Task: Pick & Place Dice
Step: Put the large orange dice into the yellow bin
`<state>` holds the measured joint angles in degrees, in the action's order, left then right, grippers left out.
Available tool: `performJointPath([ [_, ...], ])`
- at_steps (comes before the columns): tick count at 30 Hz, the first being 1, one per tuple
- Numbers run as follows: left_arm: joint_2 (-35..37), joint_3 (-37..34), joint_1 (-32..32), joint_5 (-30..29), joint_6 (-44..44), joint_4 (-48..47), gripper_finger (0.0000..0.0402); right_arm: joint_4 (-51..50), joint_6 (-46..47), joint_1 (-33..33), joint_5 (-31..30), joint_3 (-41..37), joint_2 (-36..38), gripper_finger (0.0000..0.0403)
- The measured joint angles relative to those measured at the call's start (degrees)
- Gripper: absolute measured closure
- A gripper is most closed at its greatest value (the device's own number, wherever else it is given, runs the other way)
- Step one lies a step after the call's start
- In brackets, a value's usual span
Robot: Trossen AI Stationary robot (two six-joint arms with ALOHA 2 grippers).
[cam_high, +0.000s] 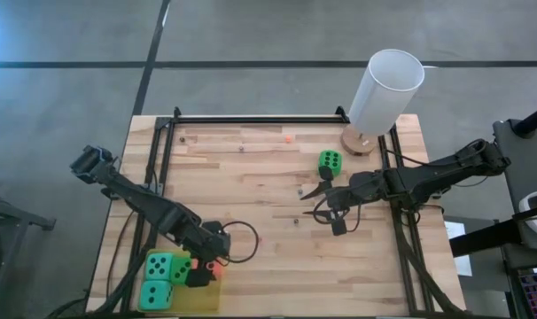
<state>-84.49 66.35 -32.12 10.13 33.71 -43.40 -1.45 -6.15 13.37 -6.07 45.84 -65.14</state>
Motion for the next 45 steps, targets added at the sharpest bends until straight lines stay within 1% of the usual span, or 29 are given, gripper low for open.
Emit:
performJointPath([
  [4, 0.0, 0.0, 0.0, 0.2, -2.8, 1.2, 0.0004, 0.0, 0.1, 0.0, 0.0, 0.0, 0.0, 0.0223],
  [8, 0.0, 0.0, -0.1, 1.7, -4.9, 2.1, 0.0002, 0.0, 0.1, 0.0, 0.0, 0.0, 0.0, 0.0223],
  [13, 0.0, 0.0, -0.1, 4.4, -5.2, 2.6, 0.0004, 0.0, 0.0, 0.0, 0.0, 0.0, 0.0, 0.0223],
  [19, 0.0, 0.1, -0.1, 7.7, -5.3, 8.5, 0.0003, 0.0, 0.0, 0.0, 0.0, 0.0, 0.0, 0.0223],
  [26, 0.0, 0.1, -0.7, 8.2, -4.7, 9.0, 0.0002, 0.0, 0.1, 0.0, 0.0, 0.0, -0.1, 0.0223],
  [30, 0.0, 0.0, -0.8, 8.0, -1.5, 8.9, 0.0004, 0.0, 0.1, 0.0, 0.0, 0.0, -0.1, 0.0223],
  [32, 0.0, 0.0, -0.7, 6.8, 0.9, 8.4, 0.0004, 0.0, 0.0, 0.0, 0.0, 0.0, -0.1, 0.0223],
  [35, 0.0, 0.1, -0.5, 3.5, 5.4, 5.5, 0.0003, 0.0, 0.1, 0.0, 0.0, 0.0, -0.1, 0.0223],
  [38, 0.0, 0.6, -0.4, 2.1, 8.9, 2.6, 0.0002, 0.0, 0.0, 0.0, 0.0, 0.0, -0.1, 0.0223],
  [45, 0.0, 2.1, -0.4, 2.0, 11.4, 1.2, 0.0003, 0.0, 0.0, 0.0, 0.0, 0.0, -0.1, 0.0223],
])
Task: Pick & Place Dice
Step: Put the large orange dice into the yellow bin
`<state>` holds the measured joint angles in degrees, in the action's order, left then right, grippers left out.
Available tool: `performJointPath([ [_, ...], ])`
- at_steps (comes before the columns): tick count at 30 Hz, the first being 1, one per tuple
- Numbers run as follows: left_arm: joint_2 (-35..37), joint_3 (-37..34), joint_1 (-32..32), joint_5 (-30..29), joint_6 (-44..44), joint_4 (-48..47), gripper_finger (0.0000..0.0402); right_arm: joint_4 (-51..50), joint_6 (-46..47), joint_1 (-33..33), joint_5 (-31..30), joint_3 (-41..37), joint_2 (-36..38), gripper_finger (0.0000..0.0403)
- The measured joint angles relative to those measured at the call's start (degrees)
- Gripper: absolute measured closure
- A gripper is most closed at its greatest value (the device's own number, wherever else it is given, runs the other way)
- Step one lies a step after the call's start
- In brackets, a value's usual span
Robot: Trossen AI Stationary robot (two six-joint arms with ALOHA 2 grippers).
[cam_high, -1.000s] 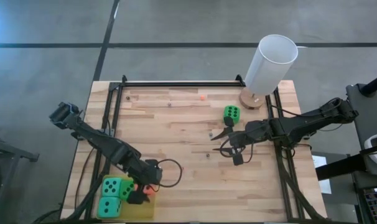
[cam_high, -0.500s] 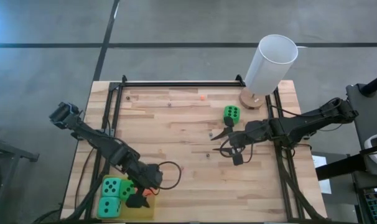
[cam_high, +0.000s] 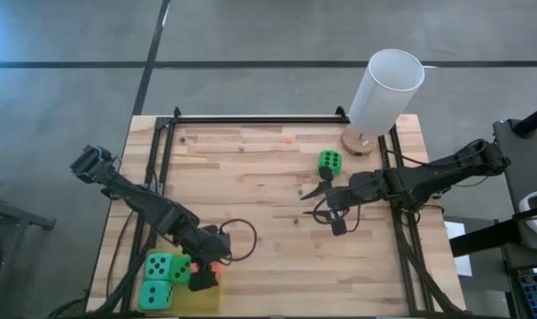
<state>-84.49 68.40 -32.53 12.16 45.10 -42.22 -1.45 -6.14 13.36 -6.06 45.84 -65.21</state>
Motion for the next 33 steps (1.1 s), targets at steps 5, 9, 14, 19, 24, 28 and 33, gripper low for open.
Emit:
performJointPath([
  [5, -0.1, -0.1, 0.0, 2.1, 1.5, -0.1, 0.0003, 0.0, 0.0, 0.0, 0.0, 0.0, 0.0, 0.0223],
  [9, -0.2, -0.1, 0.0, 2.2, 1.7, 0.0, 0.0002, 0.0, 0.0, 0.0, 0.0, 0.0, 0.0, 0.0223],
  [14, 0.0, -0.1, 0.0, 2.5, 2.1, 0.0, 0.0004, 0.0, 0.0, 0.0, 0.0, 0.0, 0.0, 0.0223],
  [19, 0.0, -0.1, 0.0, 2.4, 4.7, -0.1, 0.0002, 0.0, 0.0, 0.0, 0.0, 0.0, 0.0, 0.0223],
  [24, 0.0, -0.1, 0.0, 1.1, 6.7, -0.9, 0.0002, 0.0, 0.0, 0.0, 0.0, 0.0, 0.0, 0.0223],
  [28, 0.0, -0.3, 0.0, -1.4, 8.8, -1.0, 0.0002, 0.0, 0.0, 0.0, 0.0, 0.0, 0.0, 0.0223],
  [33, 0.0, -0.6, -1.2, -0.1, 15.7, -0.9, 0.0002, 0.0, 0.0, 0.0, 0.0, 0.0, 0.0, 0.0223],
])
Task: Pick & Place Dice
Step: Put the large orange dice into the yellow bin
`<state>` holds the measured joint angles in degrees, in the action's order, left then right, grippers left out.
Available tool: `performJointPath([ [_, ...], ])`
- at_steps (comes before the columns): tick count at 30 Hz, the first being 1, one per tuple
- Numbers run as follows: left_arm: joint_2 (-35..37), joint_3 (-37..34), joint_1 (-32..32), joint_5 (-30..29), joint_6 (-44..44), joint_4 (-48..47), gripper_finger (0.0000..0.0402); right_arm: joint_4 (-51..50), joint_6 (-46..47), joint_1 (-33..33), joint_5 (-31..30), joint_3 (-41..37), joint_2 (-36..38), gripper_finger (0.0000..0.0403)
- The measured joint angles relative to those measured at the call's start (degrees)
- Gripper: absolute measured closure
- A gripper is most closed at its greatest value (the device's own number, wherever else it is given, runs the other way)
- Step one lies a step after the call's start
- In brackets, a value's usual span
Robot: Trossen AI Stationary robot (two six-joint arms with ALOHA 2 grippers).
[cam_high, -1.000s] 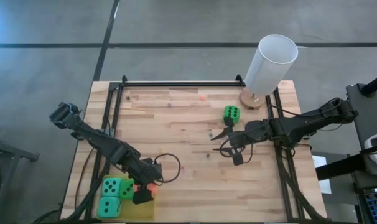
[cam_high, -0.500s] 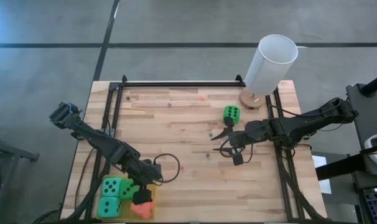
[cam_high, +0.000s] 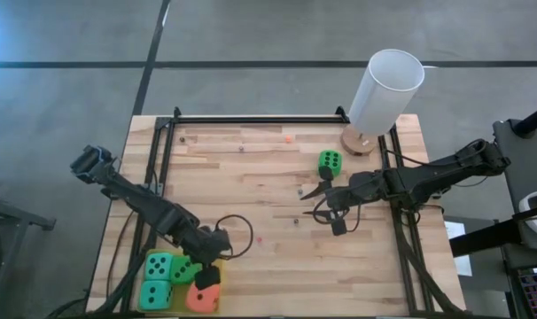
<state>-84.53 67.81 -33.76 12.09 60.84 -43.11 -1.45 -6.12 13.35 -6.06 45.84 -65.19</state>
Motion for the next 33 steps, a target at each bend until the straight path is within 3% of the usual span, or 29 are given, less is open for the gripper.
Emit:
performJointPath([
  [7, -0.2, -0.5, -4.3, -0.7, 11.9, 2.4, 0.0002, 0.0, 0.0, 0.0, 0.0, 0.0, 0.0, 0.0223],
  [12, -2.9, -1.5, -5.2, -1.1, 12.7, 7.4, 0.0002, 0.0, -0.1, 0.0, 0.0, 0.0, 0.1, 0.0223],
  [18, -5.7, -1.3, -6.2, 4.5, 16.1, 12.2, 0.0002, 0.0, -0.1, 0.0, 0.0, 0.0, 0.1, 0.0223],
  [33, -5.5, 0.1, -8.9, 5.0, 19.5, 12.2, 0.0002, 0.0, 0.0, 0.0, 0.0, 0.0, 0.1, 0.0223],
])
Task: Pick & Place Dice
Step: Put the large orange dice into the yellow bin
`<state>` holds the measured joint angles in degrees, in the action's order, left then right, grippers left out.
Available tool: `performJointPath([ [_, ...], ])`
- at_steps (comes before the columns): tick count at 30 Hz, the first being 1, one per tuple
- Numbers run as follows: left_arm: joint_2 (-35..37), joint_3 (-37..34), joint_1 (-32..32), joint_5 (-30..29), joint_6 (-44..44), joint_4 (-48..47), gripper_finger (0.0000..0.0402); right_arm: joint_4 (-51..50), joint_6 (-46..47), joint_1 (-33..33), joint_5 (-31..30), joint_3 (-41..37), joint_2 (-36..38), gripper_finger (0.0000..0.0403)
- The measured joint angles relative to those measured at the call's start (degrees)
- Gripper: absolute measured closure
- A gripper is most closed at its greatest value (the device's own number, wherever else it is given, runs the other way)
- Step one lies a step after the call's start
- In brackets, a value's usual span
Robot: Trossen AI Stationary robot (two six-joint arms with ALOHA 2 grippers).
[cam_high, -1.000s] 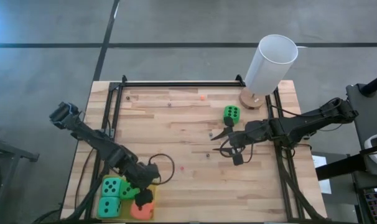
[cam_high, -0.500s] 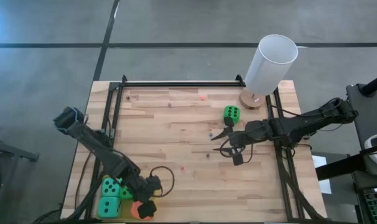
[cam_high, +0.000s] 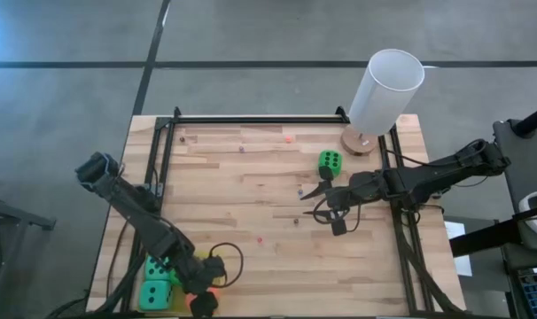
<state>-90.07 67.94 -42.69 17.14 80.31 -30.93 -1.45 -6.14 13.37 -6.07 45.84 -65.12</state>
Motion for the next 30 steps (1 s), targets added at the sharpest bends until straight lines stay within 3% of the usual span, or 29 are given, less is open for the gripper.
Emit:
performJointPath([
  [30, -6.9, 0.1, -0.5, -0.4, 0.9, 0.3, 0.0003, 0.0, 0.0, 0.0, 0.0, 0.0, 0.0, 0.0223],
])
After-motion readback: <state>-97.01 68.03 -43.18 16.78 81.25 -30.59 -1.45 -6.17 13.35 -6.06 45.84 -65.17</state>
